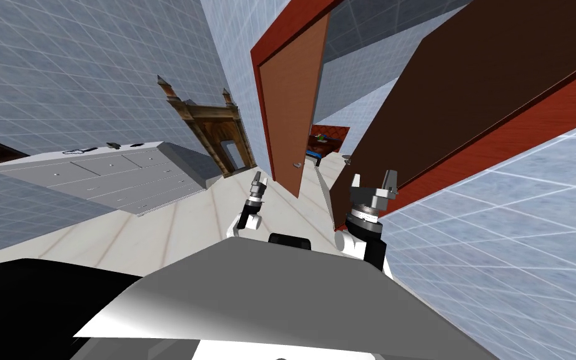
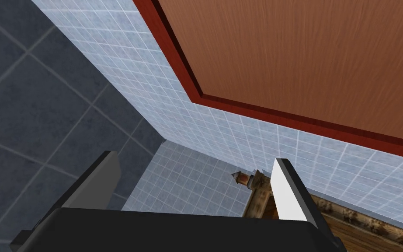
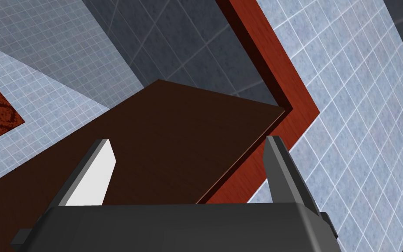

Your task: Push the door open

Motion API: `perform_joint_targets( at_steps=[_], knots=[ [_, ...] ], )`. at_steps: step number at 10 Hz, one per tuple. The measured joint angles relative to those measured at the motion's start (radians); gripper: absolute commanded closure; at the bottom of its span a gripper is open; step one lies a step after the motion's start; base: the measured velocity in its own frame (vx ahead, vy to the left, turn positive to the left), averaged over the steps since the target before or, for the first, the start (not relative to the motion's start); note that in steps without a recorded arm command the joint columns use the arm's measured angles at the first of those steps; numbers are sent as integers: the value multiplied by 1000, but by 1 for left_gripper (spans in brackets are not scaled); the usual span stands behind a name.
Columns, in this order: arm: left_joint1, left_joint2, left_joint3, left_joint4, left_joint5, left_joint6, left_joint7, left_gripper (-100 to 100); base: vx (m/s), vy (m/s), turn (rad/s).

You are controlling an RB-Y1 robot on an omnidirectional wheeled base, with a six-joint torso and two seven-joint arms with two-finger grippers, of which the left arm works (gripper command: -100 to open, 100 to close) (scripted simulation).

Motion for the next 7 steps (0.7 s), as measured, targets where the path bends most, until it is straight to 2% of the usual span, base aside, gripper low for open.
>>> perform_joint_targets(
  at_steps=[4, 7],
  knots=[
    [-39, 4, -24, 99, -15, -21, 13, -100, 123, 31, -20],
    [-56, 4, -43, 150, -26, -30, 18, -100, 96, 22, -15]
  ],
)
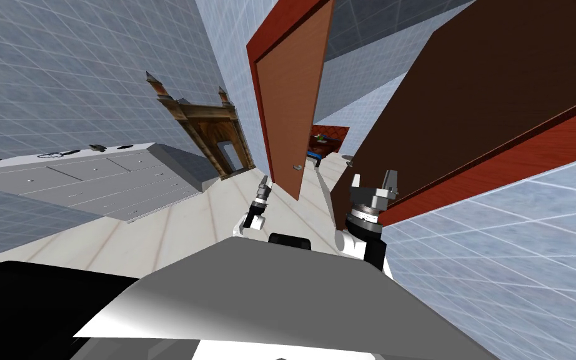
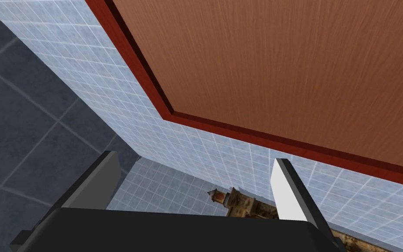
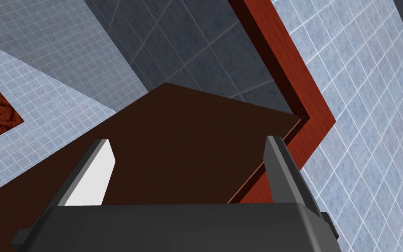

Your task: Push the door open

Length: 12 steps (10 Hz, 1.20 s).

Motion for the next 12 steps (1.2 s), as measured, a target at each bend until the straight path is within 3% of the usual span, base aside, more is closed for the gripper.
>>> perform_joint_targets(
  at_steps=[9, 12],
  knots=[
    [-69, 3, -51, 203, -31, -53, 25, -100, 104, 28, -18],
    [-94, -4, -72, 277, -45, -70, 29, -100, 113, 20, -16]
  ],
)
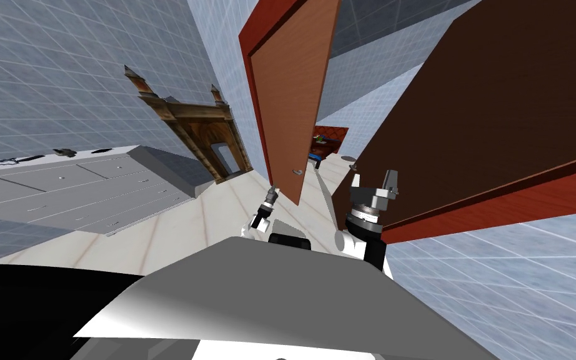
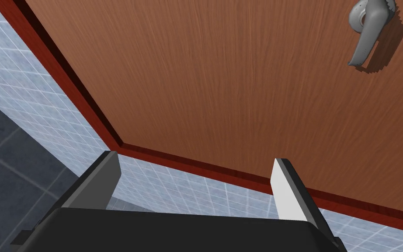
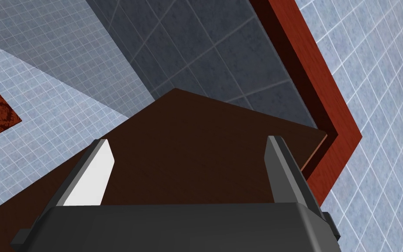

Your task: Push the door open

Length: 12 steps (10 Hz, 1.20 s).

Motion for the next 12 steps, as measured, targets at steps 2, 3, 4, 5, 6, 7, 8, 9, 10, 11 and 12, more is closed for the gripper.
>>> perform_joint_targets(
  at_steps=[2, 3, 4, 5, 6, 7, 8, 9, 10, 11, 12],
  knots=[
    [-16, 7, -8, 35, -4, -4, 11, -100, 110, 27, -15],
    [-25, 3, -14, 64, -8, -14, 12, -100, 90, 28, -16],
    [-33, 3, -19, 88, -11, -22, 14, -100, 79, 21, -16],
    [-42, 1, -24, 109, -14, -26, 16, -100, 97, 23, -16],
    [-47, 1, -30, 126, -18, -31, 19, -100, 100, 33, -16],
    [-56, -1, -35, 148, -21, -35, 21, -100, 97, 21, -19],
    [-57, -1, -42, 159, -25, -36, 23, -100, 92, 22, -13],
    [-68, -2, -46, 186, -28, -43, 25, -100, 99, 36, -16],
    [-72, -3, -52, 196, -31, -43, 27, -100, 100, 30, -14],
    [-81, -2, -56, 213, -34, -43, 32, -100, 97, 7, -18],
    [-89, -5, -61, 240, -37, -52, 33, -100, 92, 19, -11]
  ],
)
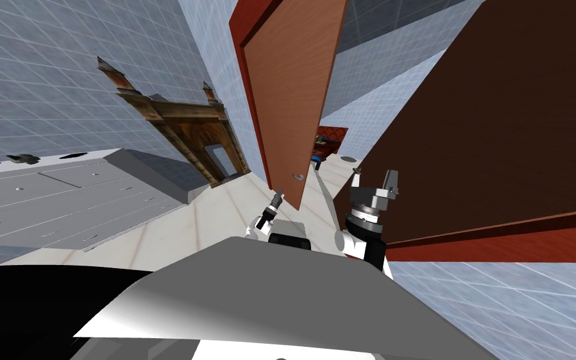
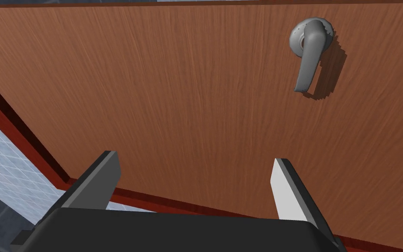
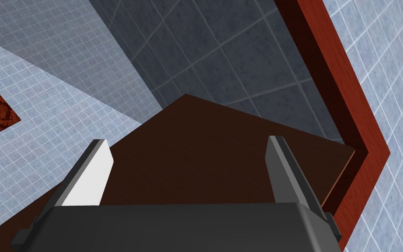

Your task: Push the door open

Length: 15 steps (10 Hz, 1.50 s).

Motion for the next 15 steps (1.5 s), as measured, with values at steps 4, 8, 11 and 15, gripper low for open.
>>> perform_joint_targets(
  at_steps=[4, 8, 11, 15],
  knots=[
    [-28, -4, -20, 76, -12, -19, 9, -100, 94, 30, -15],
    [-49, -8, -39, 143, -23, -36, 18, -100, 94, 23, -14],
    [-66, -13, -53, 194, -32, -48, 24, -100, 94, 24, -13],
    [-100, -22, -73, 280, -44, -68, 35, -100, 118, 32, -18]
  ],
)
